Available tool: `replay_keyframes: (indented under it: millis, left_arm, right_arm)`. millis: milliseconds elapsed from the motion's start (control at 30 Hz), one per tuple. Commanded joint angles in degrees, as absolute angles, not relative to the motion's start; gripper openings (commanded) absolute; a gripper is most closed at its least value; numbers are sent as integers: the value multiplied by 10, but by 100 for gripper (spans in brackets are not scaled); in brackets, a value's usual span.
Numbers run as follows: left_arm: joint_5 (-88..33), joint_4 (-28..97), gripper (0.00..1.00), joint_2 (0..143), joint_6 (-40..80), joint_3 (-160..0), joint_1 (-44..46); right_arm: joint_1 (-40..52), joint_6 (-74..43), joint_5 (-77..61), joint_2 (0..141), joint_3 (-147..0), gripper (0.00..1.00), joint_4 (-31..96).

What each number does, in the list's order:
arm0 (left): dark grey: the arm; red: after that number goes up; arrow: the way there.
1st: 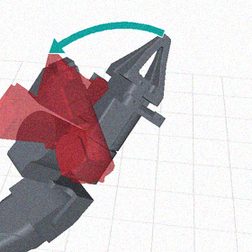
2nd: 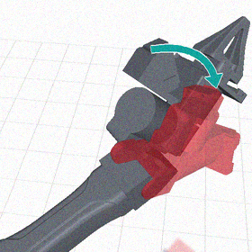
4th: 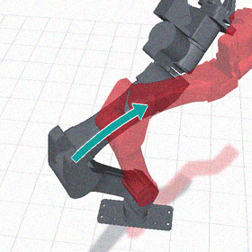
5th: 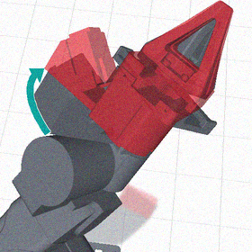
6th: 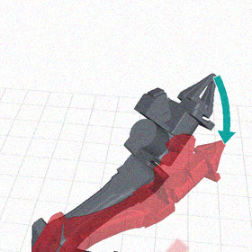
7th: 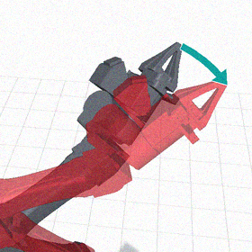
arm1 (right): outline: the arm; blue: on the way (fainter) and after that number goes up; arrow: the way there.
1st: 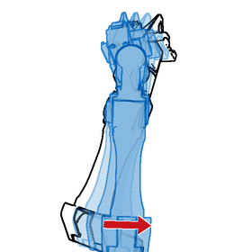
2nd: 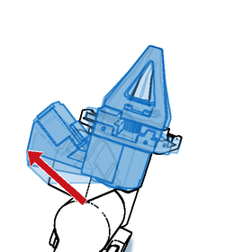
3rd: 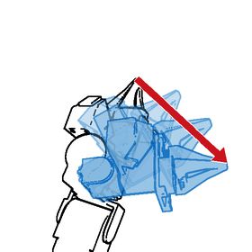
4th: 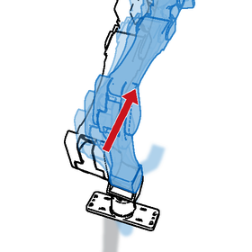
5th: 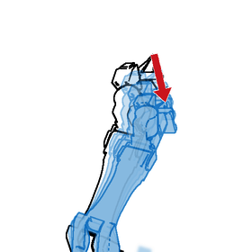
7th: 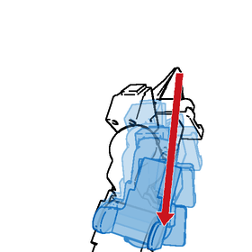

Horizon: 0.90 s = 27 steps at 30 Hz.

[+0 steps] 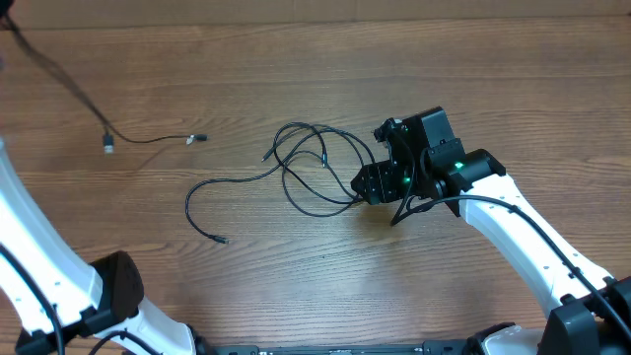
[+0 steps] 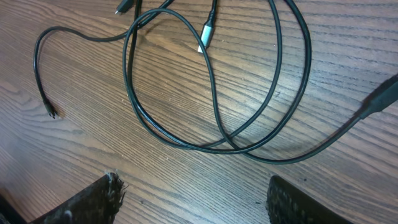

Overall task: Untangle cables
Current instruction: 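Pull one cable with the left gripper far leftward out of the pile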

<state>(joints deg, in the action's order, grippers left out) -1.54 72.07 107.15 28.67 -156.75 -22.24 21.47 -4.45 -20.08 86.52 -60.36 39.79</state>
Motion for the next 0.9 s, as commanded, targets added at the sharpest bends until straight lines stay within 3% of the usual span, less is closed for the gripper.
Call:
replay_keyframes:
  millis: [0,567,633,667,733,767,800,867]
  left_arm:
    - [159,758,4,1111,241,-1572,-225]
    - [163,946,4,1306,249,-1572,-225]
    - [163,959,8,1319,249,-1572,-225]
    - [162,967,22,1322,248,-1572,-225]
    - [151,968,63,1327,242,-1572,-225]
    - [144,968,78,1327,238,-1572,-225]
    - [135,968,91,1327,233,-1572,-225]
    - [123,968,98,1326,231,-1572,-225]
  right_arm:
    - [216,-42,-195,869,-599,73,397]
    - [216,-44,-195,869,-599,71,403]
    - [216,-44,-195,869,-599,71,404]
    - [216,-44,-195,869,-599,71,404]
    - [216,-44,-195,869,-599,71,404]
    - [216,-44,-195,869,-599,71,404]
    - [216,-44,-195,869,-599,71,404]
    - [216,-44,-195,869,-599,71,404]
